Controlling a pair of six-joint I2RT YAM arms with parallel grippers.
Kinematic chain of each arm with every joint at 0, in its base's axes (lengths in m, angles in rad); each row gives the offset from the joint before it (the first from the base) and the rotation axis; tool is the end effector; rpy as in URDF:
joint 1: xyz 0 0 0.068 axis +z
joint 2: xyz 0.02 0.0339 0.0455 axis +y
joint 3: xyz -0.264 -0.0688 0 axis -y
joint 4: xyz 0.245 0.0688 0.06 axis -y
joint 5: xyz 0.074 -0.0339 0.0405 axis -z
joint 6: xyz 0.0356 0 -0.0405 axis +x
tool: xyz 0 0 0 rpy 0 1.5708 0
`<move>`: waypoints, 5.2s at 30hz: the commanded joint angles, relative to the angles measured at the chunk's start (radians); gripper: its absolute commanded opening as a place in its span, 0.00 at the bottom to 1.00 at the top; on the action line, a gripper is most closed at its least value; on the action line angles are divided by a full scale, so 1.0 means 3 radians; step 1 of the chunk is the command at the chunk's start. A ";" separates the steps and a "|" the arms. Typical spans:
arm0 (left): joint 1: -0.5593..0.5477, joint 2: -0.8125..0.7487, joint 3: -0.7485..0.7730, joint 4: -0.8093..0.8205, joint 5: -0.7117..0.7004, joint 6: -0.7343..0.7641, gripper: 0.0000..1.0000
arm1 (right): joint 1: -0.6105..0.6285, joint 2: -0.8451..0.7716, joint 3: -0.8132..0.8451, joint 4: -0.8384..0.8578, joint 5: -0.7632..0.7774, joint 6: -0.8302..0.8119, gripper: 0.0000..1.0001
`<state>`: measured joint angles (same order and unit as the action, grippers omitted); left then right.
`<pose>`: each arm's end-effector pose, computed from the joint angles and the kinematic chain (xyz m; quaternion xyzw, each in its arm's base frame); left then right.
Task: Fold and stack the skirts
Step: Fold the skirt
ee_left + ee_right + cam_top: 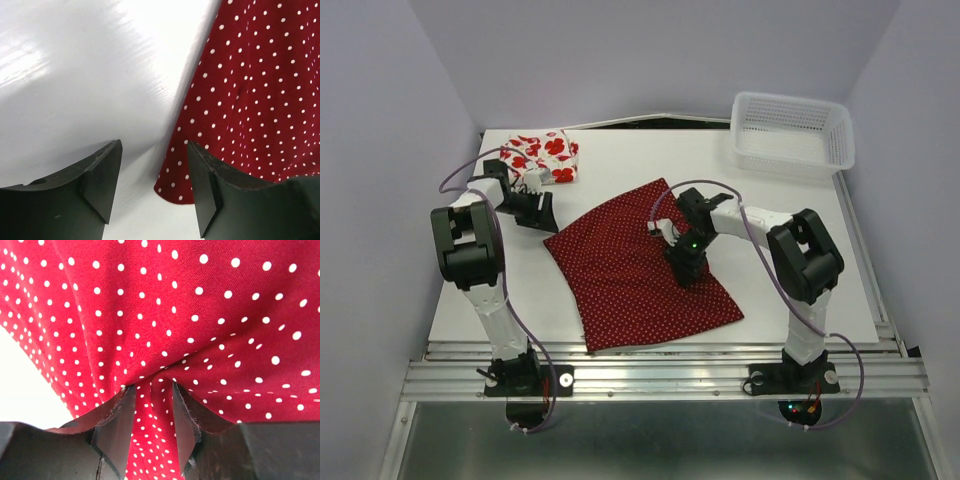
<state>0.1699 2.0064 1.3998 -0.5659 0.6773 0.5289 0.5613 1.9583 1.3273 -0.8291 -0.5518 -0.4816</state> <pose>0.4043 0.0467 0.1687 0.2297 0.8980 -0.2421 0.2868 0.2986 0.2098 0.1582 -0.4916 0.8255 0.2739 0.0423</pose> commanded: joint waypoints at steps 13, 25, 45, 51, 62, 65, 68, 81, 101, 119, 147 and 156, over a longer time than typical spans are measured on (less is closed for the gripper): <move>0.0073 0.0189 0.0212 -0.0598 0.0416 0.0481 0.60 | 0.0001 0.0094 0.0753 -0.0284 -0.0007 0.0102 0.52; 0.0078 0.0184 0.0191 -0.0527 0.0427 0.0497 0.56 | -0.0475 0.0779 0.2315 0.0558 0.0632 -0.0649 0.71; 0.0073 -0.0133 -0.0223 -0.0297 0.0432 0.0477 0.56 | -0.0541 0.1863 0.2637 0.2477 -0.0052 -0.0982 0.65; 0.0083 -0.0189 -0.0197 -0.0261 0.0412 0.0420 0.61 | -0.0613 0.1970 0.2545 0.2075 -0.0318 -0.1206 0.58; 0.0073 -0.0266 0.0100 -0.0374 0.0043 0.0619 0.81 | -0.0644 0.2109 0.2586 0.1721 -0.0421 -0.1330 0.13; 0.0068 -0.0306 0.0069 -0.0409 0.0028 0.0762 0.81 | -0.0644 0.2119 0.2606 0.1721 -0.0385 -0.1319 0.01; 0.0017 -0.0296 0.0033 -0.0384 -0.0059 0.0834 0.80 | -0.0675 0.2109 0.2606 0.1721 -0.0360 -0.1304 0.01; -0.0162 0.0000 0.0227 -0.0619 0.0155 0.1034 0.64 | -0.0705 0.2007 0.2688 0.1726 -0.0114 -0.1038 0.01; -0.0214 0.0128 0.0805 -0.0103 -0.0120 0.0467 0.00 | -0.0900 0.1986 0.3081 0.1854 0.0167 -0.0844 0.01; -0.0285 -0.0644 0.0437 0.0659 -0.0637 0.0374 0.00 | -0.0992 0.0948 0.2551 0.2058 0.0070 -0.0864 0.01; -0.0444 -0.0358 0.0391 0.0726 -0.0642 0.0272 0.00 | -0.0889 0.1740 0.2585 0.2124 0.0489 -0.1171 0.02; -0.0454 -0.0179 0.0539 0.0741 -0.0652 0.0272 0.00 | -0.0889 0.2078 0.2902 0.2396 0.0633 -0.1299 0.62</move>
<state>0.0292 1.9568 1.5002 -0.3481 0.4919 0.6132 0.3046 2.5469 2.1265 -0.1699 -0.4091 -0.8406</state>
